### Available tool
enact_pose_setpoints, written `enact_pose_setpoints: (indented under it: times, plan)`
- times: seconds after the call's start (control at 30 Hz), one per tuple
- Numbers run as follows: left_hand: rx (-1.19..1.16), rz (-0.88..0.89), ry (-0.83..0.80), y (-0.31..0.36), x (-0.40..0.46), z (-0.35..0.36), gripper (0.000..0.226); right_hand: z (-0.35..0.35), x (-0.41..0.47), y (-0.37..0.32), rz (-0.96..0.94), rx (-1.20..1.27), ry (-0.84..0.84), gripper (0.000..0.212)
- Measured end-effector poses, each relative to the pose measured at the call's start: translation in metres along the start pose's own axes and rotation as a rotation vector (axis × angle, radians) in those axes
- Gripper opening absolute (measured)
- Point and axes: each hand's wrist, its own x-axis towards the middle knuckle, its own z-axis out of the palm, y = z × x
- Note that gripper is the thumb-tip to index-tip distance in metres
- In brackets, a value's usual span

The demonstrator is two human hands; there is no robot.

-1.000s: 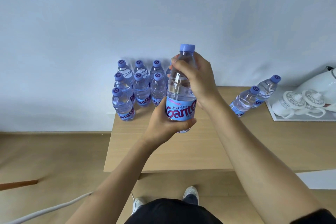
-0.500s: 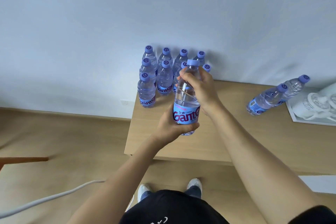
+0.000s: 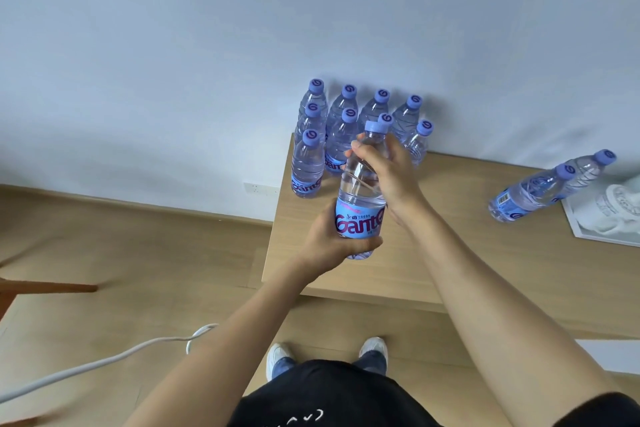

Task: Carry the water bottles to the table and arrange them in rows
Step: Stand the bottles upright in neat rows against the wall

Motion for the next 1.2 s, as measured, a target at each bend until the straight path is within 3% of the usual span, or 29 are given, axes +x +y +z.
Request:
enact_pose_setpoints:
  times: [0.3, 0.43, 0.5, 0.8, 1.03, 1.2]
  plan:
    - [-0.046, -0.051, 0.089, -0.029, -0.002, -0.01, 0.06, 0.002, -0.004, 0.01, 0.094, -0.237, -0.097, 0.049]
    - [-0.004, -0.055, 0.139, -0.057, 0.006, -0.014, 0.066, -0.009, -0.009, 0.022, 0.125, -0.291, -0.177, 0.029]
    - [0.023, -0.061, 0.143, -0.069, 0.013, -0.015, 0.068, -0.014, -0.012, 0.032, 0.11, -0.246, -0.171, 0.022]
    - [0.055, -0.111, 0.18, -0.098, 0.061, -0.012, 0.09, -0.023, -0.003, 0.071, 0.06, -0.308, -0.062, 0.031]
    - [0.052, -0.121, 0.236, -0.117, 0.094, -0.004, 0.09, -0.025, 0.005, 0.087, 0.032, -0.35, -0.066, 0.037]
    - [0.432, -0.007, 0.396, -0.126, 0.111, -0.002, 0.09, -0.027, 0.01, 0.094, -0.002, -0.342, -0.047, 0.044]
